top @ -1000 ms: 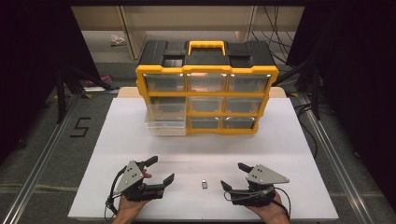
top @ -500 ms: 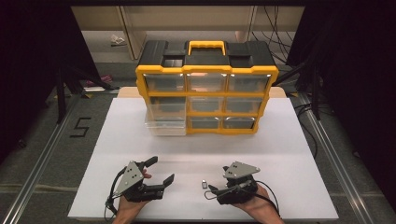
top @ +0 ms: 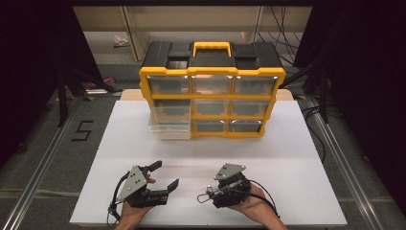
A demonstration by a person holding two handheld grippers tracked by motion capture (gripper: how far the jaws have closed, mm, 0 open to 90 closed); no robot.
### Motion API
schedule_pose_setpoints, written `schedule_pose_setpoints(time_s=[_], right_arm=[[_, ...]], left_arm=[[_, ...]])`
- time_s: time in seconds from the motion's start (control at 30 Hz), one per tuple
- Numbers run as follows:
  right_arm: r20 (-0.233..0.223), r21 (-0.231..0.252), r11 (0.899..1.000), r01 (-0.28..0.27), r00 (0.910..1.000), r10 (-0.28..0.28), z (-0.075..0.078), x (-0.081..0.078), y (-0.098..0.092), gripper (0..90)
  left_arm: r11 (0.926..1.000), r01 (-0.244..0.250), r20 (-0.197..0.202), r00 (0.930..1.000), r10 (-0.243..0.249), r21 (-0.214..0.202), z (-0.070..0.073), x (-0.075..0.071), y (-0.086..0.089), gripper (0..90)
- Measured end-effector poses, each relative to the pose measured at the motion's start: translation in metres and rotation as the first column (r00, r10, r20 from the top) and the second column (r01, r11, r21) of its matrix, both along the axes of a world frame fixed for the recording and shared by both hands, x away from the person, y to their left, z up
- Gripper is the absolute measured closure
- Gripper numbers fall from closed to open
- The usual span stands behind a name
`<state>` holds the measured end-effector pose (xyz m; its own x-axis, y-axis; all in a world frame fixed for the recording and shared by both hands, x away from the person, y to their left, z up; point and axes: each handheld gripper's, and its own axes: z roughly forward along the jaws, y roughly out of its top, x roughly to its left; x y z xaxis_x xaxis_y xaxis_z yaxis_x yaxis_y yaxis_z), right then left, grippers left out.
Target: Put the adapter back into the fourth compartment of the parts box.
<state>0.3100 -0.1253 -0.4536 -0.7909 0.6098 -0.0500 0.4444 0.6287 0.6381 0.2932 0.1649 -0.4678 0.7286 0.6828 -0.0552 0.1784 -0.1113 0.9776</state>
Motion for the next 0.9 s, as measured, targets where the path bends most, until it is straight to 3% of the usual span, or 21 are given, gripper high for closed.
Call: schedule_pose_setpoints(time_s=[0.27, 0.57, 0.9], right_arm=[[-0.050, -0.029, 1.000, 0.002, 0.9988, -0.003, -0.005, 0.007, 0.005, 30.3], [-0.070, -0.073, 0.997, 0.000, 0.9975, -0.005, -0.009, 0.017, 0.011, 32.1], [-0.086, -0.091, 0.996, -0.008, 0.9963, 0.000, -0.015, 0.021, 0.018, 33.5]], left_arm=[[1.0000, -0.002, 0.000, 1.0000, 0.002, 0.002, 0.000, 0.000, 0.000, 16.4], [1.0000, -0.005, -0.001, 1.0000, 0.005, 0.006, 0.000, 0.000, 0.000, 16.4], [0.9999, -0.003, -0.002, 1.0000, 0.003, 0.014, -0.001, 0.000, -0.001, 16.5]])
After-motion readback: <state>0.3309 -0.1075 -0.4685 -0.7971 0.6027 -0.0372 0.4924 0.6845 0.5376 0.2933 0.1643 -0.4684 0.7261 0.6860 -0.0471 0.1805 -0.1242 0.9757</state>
